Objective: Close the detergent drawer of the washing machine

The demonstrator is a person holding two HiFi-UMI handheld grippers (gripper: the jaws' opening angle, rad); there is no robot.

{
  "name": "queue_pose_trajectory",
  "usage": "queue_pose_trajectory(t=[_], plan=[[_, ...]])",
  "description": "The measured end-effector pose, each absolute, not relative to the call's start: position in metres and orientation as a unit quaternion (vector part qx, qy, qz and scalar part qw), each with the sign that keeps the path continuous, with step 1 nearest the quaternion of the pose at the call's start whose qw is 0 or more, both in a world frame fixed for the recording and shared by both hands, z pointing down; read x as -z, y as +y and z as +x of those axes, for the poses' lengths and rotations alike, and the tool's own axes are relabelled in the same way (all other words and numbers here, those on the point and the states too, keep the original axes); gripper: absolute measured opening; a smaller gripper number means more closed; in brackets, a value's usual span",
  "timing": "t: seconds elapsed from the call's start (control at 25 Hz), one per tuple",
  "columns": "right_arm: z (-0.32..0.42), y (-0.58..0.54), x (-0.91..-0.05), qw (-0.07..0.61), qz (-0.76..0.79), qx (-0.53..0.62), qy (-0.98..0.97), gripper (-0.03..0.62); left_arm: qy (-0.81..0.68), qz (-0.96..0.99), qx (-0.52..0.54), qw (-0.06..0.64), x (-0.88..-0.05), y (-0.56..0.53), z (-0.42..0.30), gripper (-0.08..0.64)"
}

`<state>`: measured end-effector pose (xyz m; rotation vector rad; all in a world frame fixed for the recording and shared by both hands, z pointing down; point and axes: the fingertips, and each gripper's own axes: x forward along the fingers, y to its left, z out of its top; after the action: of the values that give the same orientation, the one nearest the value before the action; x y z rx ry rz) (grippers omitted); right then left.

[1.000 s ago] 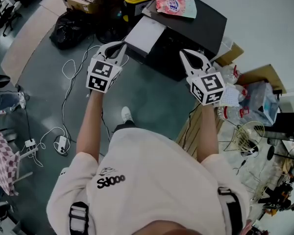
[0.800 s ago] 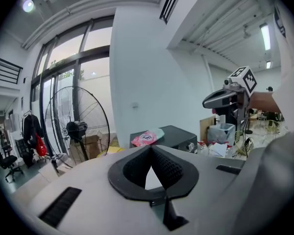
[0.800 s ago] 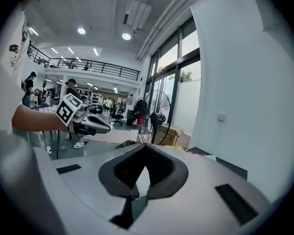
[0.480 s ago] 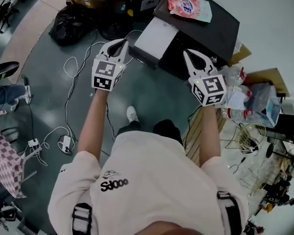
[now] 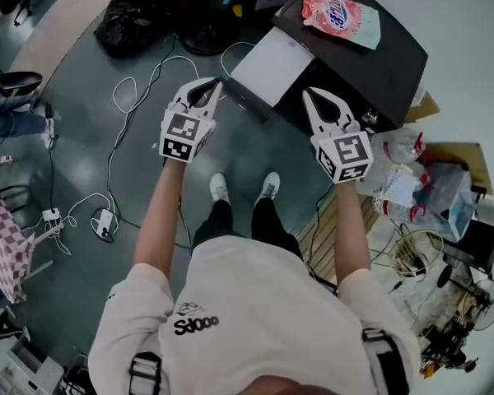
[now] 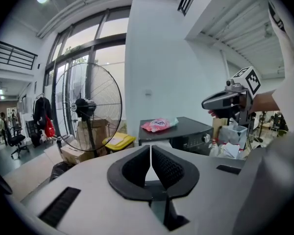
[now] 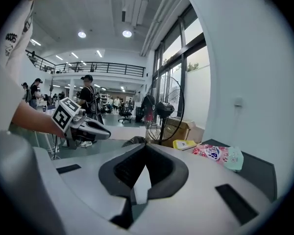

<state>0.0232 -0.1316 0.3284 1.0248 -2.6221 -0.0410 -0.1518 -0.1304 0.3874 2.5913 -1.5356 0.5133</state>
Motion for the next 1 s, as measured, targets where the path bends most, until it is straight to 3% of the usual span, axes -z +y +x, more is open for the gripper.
queue_pose_trajectory(t=[0.24,0.32,0.48,1.0], plan=[[0.038,-0.155,-0.368,0.172,0.367,-0.006,-0.914,0.005,-0.497,0.846,-0.175,0.080,-0.435,-0.135,-0.138,0.029],[0.042,-0.160,-0.384,0.181,0.364,-0.006,-0.914,0.005,-0.490,0.848,-0.180,0.093,-0.455,-0.139,-0.132,0.103],[0.046,-0.165,-0.413,0.189,0.364,-0.022,-0.912,0.005,-0.461,0.859,-0.199,0.102,-0.495,-0.143,-0.119,0.160],[0.045,-0.177,-0.478,0.203,0.384,-0.049,-0.899,0.005,-0.445,0.856,-0.228,0.131,-0.598,-0.166,-0.111,0.250]])
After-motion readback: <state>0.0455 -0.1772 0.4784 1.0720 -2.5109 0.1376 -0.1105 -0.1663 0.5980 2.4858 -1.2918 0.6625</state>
